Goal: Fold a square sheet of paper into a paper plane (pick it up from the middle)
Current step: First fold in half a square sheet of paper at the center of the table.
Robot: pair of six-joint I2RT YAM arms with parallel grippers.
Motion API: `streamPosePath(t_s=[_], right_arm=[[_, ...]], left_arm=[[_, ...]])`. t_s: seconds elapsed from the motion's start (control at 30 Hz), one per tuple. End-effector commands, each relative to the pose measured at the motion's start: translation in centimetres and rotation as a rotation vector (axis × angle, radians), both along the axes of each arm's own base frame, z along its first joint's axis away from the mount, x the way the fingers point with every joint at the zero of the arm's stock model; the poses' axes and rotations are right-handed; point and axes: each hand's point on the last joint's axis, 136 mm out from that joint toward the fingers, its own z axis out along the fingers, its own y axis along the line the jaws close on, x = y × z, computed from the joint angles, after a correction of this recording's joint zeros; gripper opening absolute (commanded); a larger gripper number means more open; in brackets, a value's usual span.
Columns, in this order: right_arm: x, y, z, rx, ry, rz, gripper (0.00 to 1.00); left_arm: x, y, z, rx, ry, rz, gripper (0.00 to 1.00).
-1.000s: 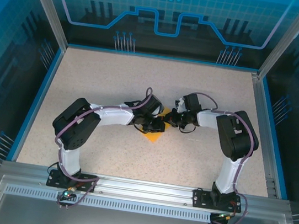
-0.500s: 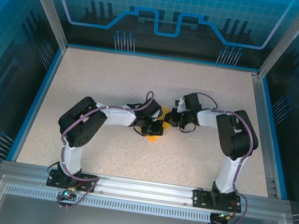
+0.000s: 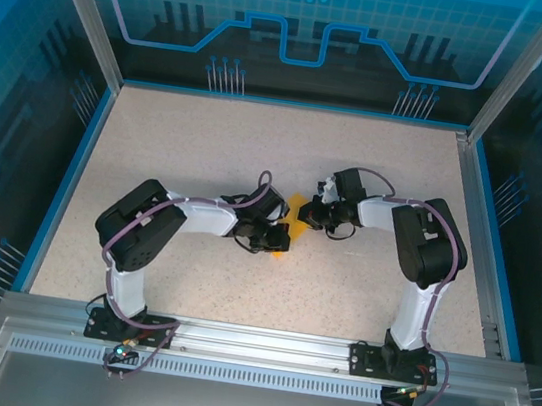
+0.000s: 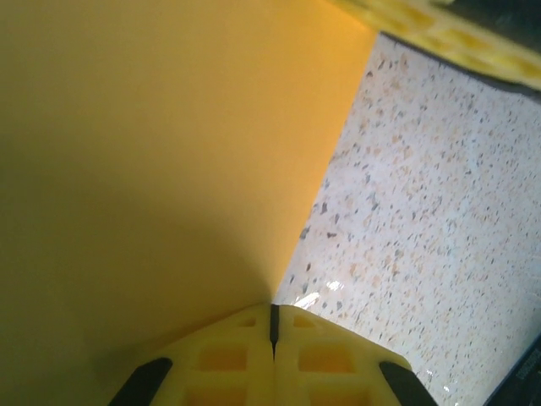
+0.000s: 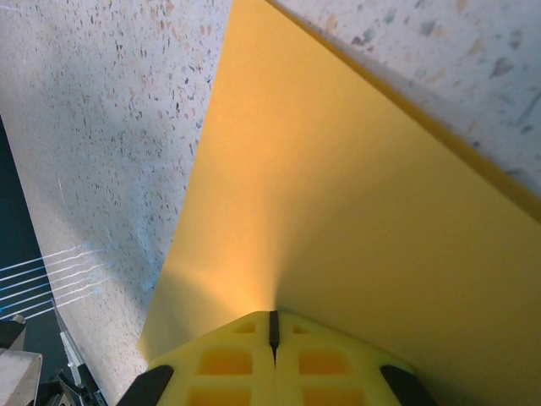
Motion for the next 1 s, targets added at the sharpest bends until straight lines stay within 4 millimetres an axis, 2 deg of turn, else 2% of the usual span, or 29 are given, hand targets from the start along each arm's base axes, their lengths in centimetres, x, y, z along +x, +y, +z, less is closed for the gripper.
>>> streamPosePath(t_s=[0.0, 0.27, 0.4, 0.57, 0.67, 0.8, 0.87, 0.97], right_arm=[[-1.9, -3.1, -5.3, -0.166, 0.126, -0.049, 0.04], [-1.9, -3.1, -5.5, -0.168, 0.131, -0.048, 0.04], [-1.8, -3.0, -5.2, -0.168, 0.126, -0.043, 0.04], [-1.2, -2.7, -4.2, -0.162, 0.109, -0.031, 0.04], [-0.6, -2.0, -2.1, -0.16, 0.063, -0.001, 0.05], [0.3, -1.1, 1.5, -0.183, -0.032, 0.041, 0.07], [0.7, -0.9, 3.1, -0.219, -0.074, 0.048, 0.09], [0.8, -1.0, 3.9, -0.3, -0.101, 0.038, 0.15]], left_arm=[[-4.6, 2.4, -2.2, 0.097, 0.148, -0.058, 0.0], [-5.8, 3.2, -2.0, 0.113, 0.165, -0.072, 0.0], [-6.2, 2.4, -0.3, 0.088, 0.142, -0.113, 0.01], [-4.7, 2.0, 2.0, 0.095, 0.069, -0.108, 0.0], [-2.6, 2.0, 4.3, 0.066, 0.01, -0.042, 0.03], [-0.1, 3.8, 6.7, 0.061, -0.061, 0.07, 0.11], [1.0, 5.7, 7.0, 0.068, -0.063, 0.145, 0.2], [2.0, 8.7, 6.7, 0.077, -0.049, 0.249, 0.3]])
